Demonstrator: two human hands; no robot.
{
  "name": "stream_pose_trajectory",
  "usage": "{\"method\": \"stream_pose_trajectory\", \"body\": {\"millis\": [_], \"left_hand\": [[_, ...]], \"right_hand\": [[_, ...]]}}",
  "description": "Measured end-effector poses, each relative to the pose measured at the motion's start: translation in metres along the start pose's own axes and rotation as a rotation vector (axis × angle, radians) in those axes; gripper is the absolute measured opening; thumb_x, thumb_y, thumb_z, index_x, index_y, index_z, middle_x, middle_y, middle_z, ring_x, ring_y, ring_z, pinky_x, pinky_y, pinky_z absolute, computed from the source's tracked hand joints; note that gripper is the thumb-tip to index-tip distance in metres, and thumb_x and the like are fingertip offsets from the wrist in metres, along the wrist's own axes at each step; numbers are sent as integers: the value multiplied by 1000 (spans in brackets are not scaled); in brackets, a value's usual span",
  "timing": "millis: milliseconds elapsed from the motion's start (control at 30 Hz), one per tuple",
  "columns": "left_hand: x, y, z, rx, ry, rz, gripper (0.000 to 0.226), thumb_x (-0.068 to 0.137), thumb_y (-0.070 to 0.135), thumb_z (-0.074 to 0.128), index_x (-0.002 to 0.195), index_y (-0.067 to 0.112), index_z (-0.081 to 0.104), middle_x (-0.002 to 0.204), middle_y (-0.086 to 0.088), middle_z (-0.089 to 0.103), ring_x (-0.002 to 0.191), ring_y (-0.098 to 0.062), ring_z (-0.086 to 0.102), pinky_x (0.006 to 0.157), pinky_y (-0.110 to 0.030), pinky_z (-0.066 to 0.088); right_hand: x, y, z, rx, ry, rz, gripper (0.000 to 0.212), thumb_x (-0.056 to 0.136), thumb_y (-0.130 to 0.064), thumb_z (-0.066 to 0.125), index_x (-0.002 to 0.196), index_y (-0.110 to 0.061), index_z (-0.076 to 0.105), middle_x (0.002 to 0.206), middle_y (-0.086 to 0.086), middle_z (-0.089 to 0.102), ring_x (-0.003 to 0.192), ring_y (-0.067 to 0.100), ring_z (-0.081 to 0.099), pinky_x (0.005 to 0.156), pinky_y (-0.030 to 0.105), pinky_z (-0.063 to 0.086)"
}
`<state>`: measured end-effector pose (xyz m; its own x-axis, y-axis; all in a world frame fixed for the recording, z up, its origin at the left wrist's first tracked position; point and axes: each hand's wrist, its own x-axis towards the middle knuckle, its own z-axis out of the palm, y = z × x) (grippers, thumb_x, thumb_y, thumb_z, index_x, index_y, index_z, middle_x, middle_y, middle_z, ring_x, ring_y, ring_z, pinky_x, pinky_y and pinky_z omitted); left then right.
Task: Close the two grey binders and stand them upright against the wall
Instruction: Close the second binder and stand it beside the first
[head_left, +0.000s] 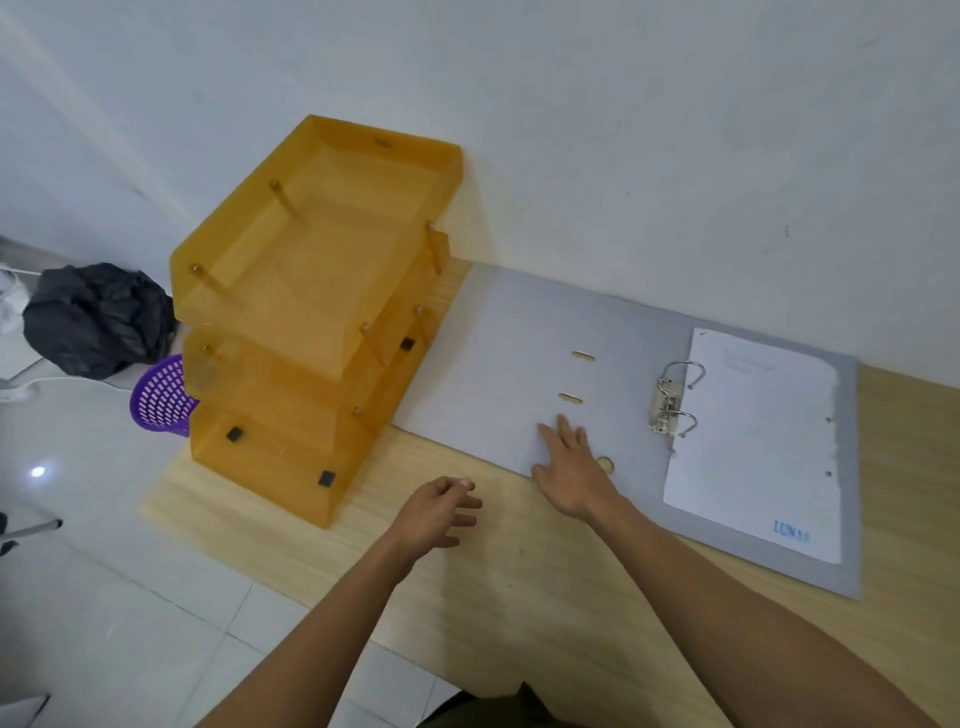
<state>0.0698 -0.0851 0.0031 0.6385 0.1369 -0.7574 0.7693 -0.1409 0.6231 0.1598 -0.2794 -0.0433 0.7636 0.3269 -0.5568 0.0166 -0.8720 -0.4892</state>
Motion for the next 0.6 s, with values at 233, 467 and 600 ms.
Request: {"method": "stream_pose_trajectory", "body": {"millis": [233,467,600], "left_hand": [[14,-3,-6,29,-11,20,34,104,39,48,125,17,64,116,2,73,100,-14,71,78,-32,57],[29,-11,3,271,275,230,38,99,22,58,135,12,58,142,-11,55,129,-28,53,106,-40,45],[27,-29,-1,321,376,177,64,97,33,61,152,9,38,160,-13,35,147,-37,33,116,-52,34]], "right_hand": [[-30,15,31,-423,-45,4,90,99,-67,19,162,-13,-17,169,13,-28,157,38,-22,129,46,1],[-76,21,33,-493,54,19,68,97,-62,29,137,-11,51,145,13,49,131,36,48,102,45,42],[-51,5,20,-195,-16,-39,65,104,-45,41,159,-14,28,173,6,12,159,31,11,125,47,23]]}}
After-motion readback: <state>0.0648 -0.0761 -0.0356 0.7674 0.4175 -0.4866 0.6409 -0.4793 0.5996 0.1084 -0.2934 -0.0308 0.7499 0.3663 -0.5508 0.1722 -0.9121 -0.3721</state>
